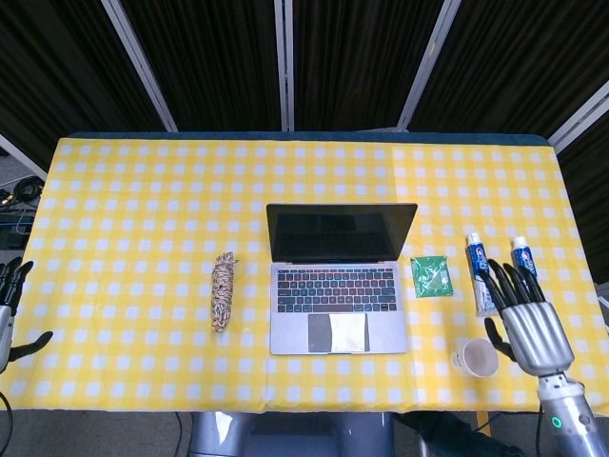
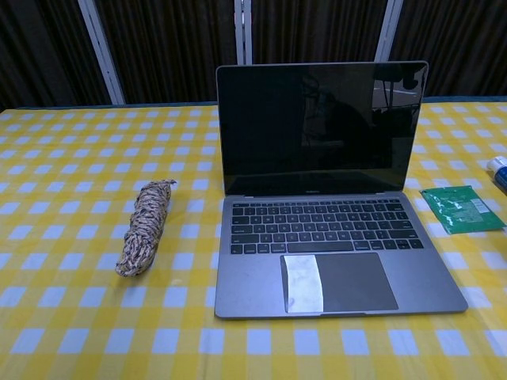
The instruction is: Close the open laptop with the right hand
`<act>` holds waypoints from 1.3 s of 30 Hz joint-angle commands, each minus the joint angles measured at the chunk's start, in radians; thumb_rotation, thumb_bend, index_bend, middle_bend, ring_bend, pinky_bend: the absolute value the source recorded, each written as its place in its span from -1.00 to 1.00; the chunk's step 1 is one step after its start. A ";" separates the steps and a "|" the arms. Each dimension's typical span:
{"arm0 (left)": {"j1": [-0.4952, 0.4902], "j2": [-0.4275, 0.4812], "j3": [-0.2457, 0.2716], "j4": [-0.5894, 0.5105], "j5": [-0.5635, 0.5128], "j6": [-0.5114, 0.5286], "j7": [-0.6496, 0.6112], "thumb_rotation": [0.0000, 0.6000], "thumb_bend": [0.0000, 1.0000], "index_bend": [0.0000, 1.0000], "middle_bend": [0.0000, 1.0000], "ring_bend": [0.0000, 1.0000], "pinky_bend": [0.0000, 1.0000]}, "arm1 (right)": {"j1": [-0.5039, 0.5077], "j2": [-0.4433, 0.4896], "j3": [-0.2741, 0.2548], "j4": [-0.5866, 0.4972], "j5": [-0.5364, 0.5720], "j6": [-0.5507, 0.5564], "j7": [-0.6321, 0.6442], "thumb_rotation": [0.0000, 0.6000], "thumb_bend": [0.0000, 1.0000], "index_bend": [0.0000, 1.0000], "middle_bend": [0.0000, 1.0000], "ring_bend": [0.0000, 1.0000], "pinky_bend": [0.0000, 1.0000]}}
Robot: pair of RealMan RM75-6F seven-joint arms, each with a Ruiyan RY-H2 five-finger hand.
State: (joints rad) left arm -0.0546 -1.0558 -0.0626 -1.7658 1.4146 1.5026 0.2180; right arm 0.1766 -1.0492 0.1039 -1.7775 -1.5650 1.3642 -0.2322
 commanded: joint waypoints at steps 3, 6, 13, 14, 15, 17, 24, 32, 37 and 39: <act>-0.011 -0.010 -0.014 0.008 -0.027 -0.012 0.014 1.00 -1.00 -1.00 -1.00 -1.00 -1.00 | 0.234 0.059 0.168 -0.048 0.197 -0.270 -0.006 1.00 1.00 -1.00 -1.00 -1.00 -1.00; -0.014 -0.010 -0.020 0.013 -0.041 -0.019 0.009 1.00 -1.00 -1.00 -1.00 -1.00 -1.00 | 0.312 0.051 0.212 -0.037 0.267 -0.356 -0.005 1.00 1.00 -1.00 -1.00 -1.00 -1.00; -0.021 -0.004 -0.028 0.022 -0.067 -0.037 -0.009 1.00 -1.00 -1.00 -1.00 -1.00 -1.00 | 0.486 0.016 0.267 -0.022 0.483 -0.556 -0.002 1.00 1.00 -0.99 -0.96 -1.00 -1.00; -0.023 -0.004 -0.029 0.023 -0.069 -0.039 -0.012 1.00 -1.00 -1.00 -1.00 -1.00 -1.00 | 0.509 0.006 0.268 -0.016 0.505 -0.570 -0.015 1.00 1.00 -0.98 -0.94 -1.00 -1.00; -0.024 -0.004 -0.029 0.024 -0.071 -0.042 -0.013 1.00 -1.00 -1.00 -1.00 -1.00 -1.00 | 0.532 -0.005 0.269 -0.012 0.527 -0.584 -0.027 1.00 1.00 -0.96 -0.92 -1.00 -1.00; -0.026 -0.003 -0.029 0.023 -0.074 -0.049 -0.016 1.00 -1.00 -1.00 -1.00 -1.00 -1.00 | 0.584 -0.028 0.263 -0.007 0.584 -0.613 -0.062 1.00 1.00 -0.95 -0.90 -1.00 -1.00; -0.023 0.006 -0.021 0.008 -0.067 -0.047 -0.028 1.00 -1.00 -1.00 -1.00 -1.00 -1.00 | 0.731 -0.140 0.251 0.047 0.770 -0.615 -0.151 1.00 1.00 -0.89 -0.83 -1.00 -1.00; -0.022 0.007 -0.014 0.010 -0.058 -0.044 -0.033 1.00 -1.00 -1.00 -1.00 -1.00 -1.00 | 0.826 -0.238 0.200 0.084 0.911 -0.569 -0.210 1.00 1.00 -0.86 -0.79 -1.00 -1.00; -0.024 0.007 -0.018 0.015 -0.065 -0.047 -0.039 1.00 -1.00 -1.00 -1.00 -1.00 -1.00 | 0.848 -0.250 0.186 0.091 0.925 -0.544 -0.217 1.00 1.00 -0.82 -0.69 -0.93 -1.00; -0.025 0.007 -0.018 0.017 -0.067 -0.049 -0.038 1.00 -1.00 -1.00 -1.00 -1.00 -1.00 | 0.852 -0.247 0.183 0.089 0.925 -0.538 -0.217 1.00 1.00 -0.80 -0.60 -0.81 -0.98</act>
State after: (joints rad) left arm -0.0794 -1.0488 -0.0803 -1.7494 1.3478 1.4534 0.1794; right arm 1.0274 -1.2966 0.2876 -1.6882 -0.6406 0.8251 -0.4493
